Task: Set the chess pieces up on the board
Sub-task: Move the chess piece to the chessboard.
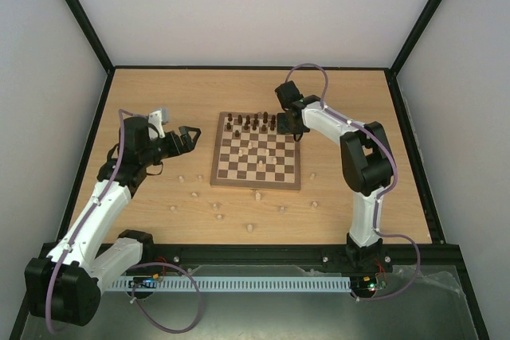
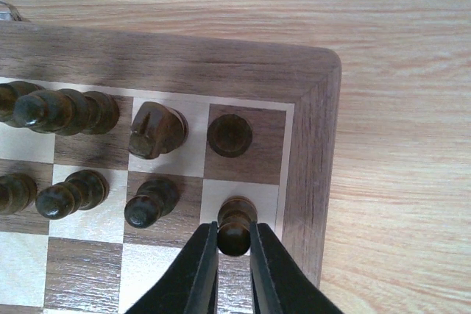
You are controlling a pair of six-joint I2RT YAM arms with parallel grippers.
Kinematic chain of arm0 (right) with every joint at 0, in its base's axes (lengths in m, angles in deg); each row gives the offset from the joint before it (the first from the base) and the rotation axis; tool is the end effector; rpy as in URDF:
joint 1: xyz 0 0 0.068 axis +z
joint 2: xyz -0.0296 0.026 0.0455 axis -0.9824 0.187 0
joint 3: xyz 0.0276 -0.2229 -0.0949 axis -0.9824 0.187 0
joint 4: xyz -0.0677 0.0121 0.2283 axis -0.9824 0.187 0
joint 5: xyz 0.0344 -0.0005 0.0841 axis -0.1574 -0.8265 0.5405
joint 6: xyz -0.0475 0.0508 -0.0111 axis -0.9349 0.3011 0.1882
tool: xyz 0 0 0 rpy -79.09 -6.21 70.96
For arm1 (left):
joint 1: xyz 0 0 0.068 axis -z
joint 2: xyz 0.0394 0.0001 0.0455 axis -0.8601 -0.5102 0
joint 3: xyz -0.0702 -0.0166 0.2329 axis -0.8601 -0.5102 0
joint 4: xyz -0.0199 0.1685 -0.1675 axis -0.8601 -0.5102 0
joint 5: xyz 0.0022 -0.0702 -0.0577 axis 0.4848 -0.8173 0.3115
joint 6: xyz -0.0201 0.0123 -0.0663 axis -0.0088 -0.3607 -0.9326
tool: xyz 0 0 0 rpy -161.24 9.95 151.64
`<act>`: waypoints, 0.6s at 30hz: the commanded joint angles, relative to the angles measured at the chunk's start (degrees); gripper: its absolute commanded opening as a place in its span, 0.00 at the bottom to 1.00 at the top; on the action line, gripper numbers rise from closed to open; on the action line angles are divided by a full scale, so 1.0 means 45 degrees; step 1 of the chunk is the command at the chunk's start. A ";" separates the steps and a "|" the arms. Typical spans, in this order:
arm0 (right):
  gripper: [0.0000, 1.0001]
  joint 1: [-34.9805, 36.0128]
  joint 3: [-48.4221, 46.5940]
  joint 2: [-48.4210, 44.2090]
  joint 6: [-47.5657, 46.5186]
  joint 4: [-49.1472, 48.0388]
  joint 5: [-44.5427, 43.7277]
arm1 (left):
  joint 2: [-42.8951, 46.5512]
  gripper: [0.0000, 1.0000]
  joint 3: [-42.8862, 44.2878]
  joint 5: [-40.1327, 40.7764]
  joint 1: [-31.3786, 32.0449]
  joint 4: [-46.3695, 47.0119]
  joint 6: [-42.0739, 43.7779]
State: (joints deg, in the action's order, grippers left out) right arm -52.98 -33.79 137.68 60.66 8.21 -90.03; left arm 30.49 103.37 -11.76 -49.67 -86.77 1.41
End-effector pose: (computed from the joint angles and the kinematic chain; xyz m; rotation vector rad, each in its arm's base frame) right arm 0.3743 0.1702 0.1672 -0.0256 2.4929 0.0569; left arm 0.2200 -0.0600 0.2543 -0.0957 2.0640 -0.8306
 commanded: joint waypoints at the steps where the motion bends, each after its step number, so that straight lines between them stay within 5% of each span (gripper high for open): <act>1: 0.21 0.0048 -0.0134 -0.0790 -0.0119 0.0981 -0.0061 | -0.0162 0.99 -0.0012 0.0215 0.0140 0.0082 0.0115; 13: 0.31 0.0620 -0.1054 -0.2360 -0.0267 0.1539 0.1292 | -0.0305 1.00 0.0086 0.0819 0.0160 0.0167 -0.0433; 18: 0.34 0.0654 -0.0433 -0.3333 -0.0301 0.1537 0.1705 | -0.1859 1.00 0.0394 0.1253 0.0926 0.0345 -0.0794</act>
State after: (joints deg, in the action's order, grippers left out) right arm -50.38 -37.62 127.23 60.02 11.42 -85.13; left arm 27.26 103.48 -8.79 -48.45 -85.66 -0.51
